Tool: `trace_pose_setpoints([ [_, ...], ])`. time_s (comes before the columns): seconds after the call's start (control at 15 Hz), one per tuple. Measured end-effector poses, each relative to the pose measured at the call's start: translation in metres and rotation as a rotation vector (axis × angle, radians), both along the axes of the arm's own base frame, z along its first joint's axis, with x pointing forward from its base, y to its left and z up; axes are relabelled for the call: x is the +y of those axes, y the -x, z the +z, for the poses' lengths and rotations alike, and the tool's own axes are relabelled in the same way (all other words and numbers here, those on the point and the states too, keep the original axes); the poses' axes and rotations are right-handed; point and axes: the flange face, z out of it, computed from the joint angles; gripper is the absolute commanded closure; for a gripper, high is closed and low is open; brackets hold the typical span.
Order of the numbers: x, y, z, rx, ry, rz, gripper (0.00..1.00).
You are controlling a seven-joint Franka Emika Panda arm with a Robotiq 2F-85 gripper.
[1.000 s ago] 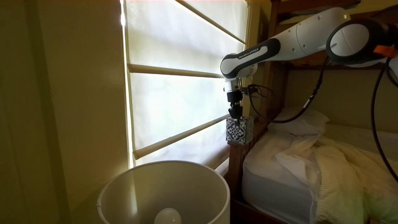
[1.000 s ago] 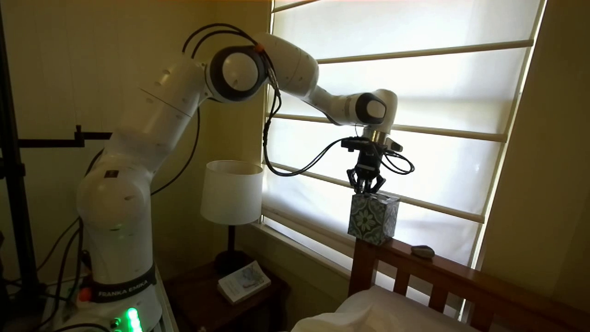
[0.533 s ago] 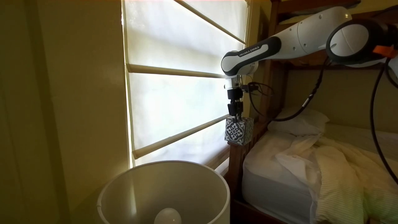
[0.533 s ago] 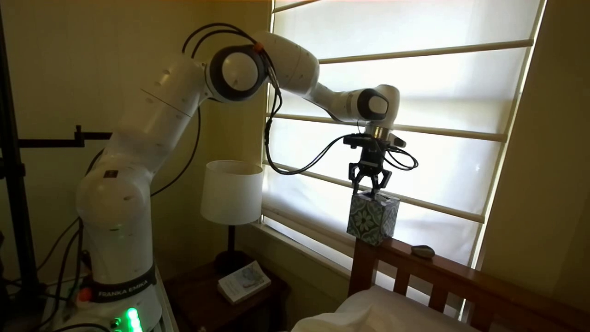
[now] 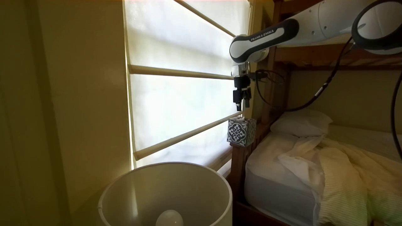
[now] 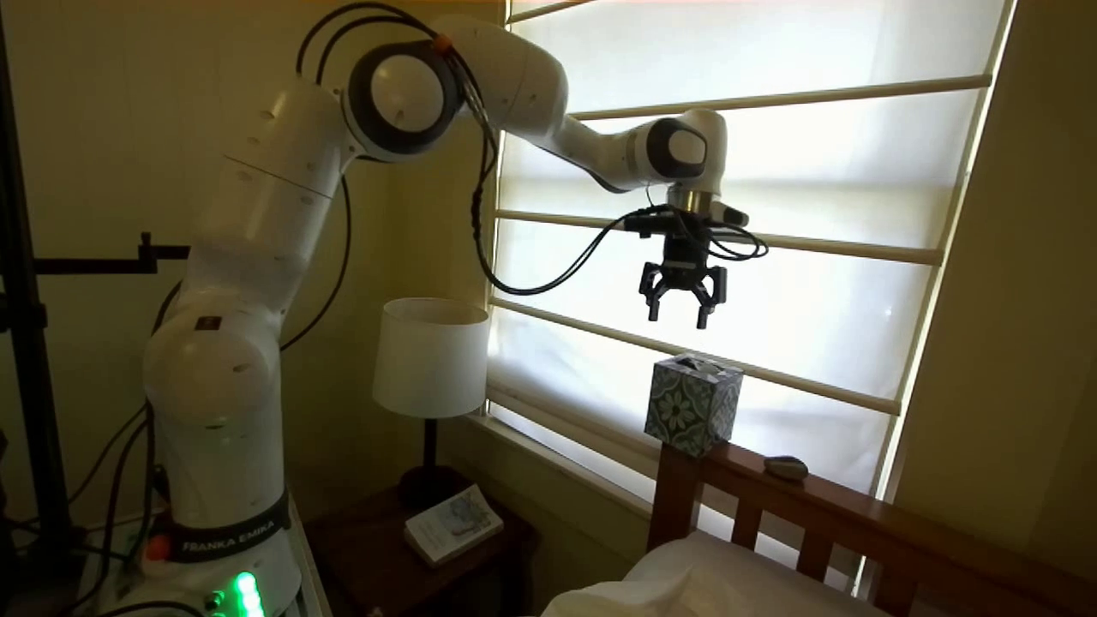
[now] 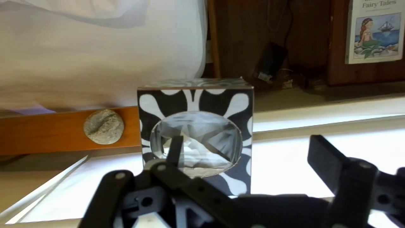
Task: Put the tissue box on the headboard of the bed
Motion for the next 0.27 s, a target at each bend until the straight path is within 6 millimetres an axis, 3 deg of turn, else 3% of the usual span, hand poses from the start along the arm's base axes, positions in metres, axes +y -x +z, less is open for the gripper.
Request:
trace_pose_setpoints([
  [0.27, 0.004, 0.051, 0.037, 0.007, -0.005, -0.161, 0.00],
])
